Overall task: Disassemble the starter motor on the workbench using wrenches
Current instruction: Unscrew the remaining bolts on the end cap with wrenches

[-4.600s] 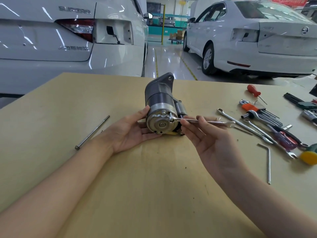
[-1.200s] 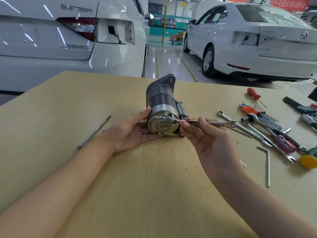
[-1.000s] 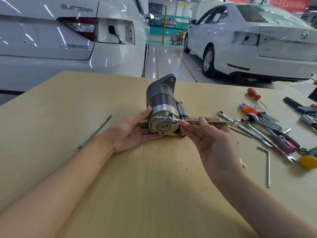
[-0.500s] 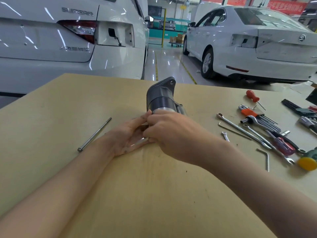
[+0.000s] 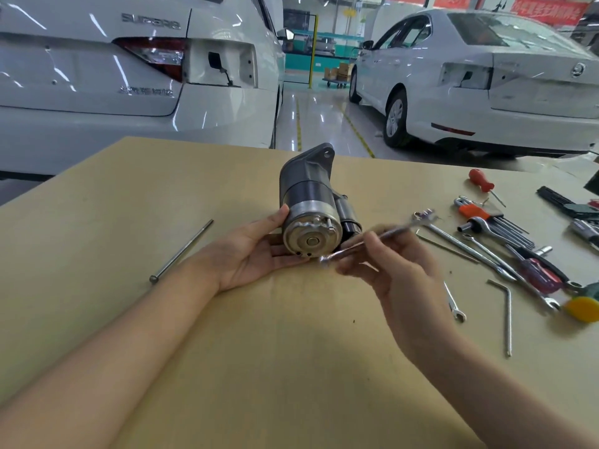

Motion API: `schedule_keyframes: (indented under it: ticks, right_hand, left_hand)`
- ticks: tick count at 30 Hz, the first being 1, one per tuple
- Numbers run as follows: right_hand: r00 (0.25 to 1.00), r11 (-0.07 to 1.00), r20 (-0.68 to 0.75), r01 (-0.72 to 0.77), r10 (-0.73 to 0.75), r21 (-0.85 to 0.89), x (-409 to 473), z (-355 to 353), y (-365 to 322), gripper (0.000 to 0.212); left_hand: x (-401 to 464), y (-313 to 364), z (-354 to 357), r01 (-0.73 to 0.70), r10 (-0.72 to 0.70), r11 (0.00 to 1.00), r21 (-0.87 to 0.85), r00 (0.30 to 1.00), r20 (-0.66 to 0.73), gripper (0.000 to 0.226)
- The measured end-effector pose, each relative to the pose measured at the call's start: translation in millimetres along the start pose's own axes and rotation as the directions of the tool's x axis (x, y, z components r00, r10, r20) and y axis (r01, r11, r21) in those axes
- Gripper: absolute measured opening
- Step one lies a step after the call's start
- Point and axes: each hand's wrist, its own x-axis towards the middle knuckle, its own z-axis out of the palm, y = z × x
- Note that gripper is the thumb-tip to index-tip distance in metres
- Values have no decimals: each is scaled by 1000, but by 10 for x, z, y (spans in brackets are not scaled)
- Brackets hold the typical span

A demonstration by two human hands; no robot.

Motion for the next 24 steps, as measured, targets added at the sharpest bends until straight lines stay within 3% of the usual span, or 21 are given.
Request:
schedule_keyframes:
  ticks: [2,5,9,14,19,22,24]
  right_hand:
    - [990,979,-85,-91,108,183,59,-28,-7,5]
    - [986,944,-81,-117,149,308,99,-7,-13,10]
    - [986,924,-54,-130,159,361,92,8,-26,37]
    - [986,928,-56,-126,155,351,83,16,-30,38]
    - [998,971,-61,5,10,239,87,-25,-27,10]
    - [984,985,67,169,-167,-25,135,-62,-124,7]
    - [940,918,216,313,-263,-242,221,-53,-231,7]
  left_hand:
    - [4,4,-8,12,-12,1000,-4,1000,26,75]
    - [19,-2,-27,18,-18,1000,-6,997,72,91]
    - [19,5,-27,18,-17,1000,-10,996,90,91]
    - [4,7,-4,16,-14,1000,-17,997,81,95]
    - [4,5,-9,17,-15,1000,-22,996,87,90]
    - [9,2,-20,20,-19,1000,-16,996,92,84]
    - [15,-2,-30,25,-25,1000,-3,995,95,82]
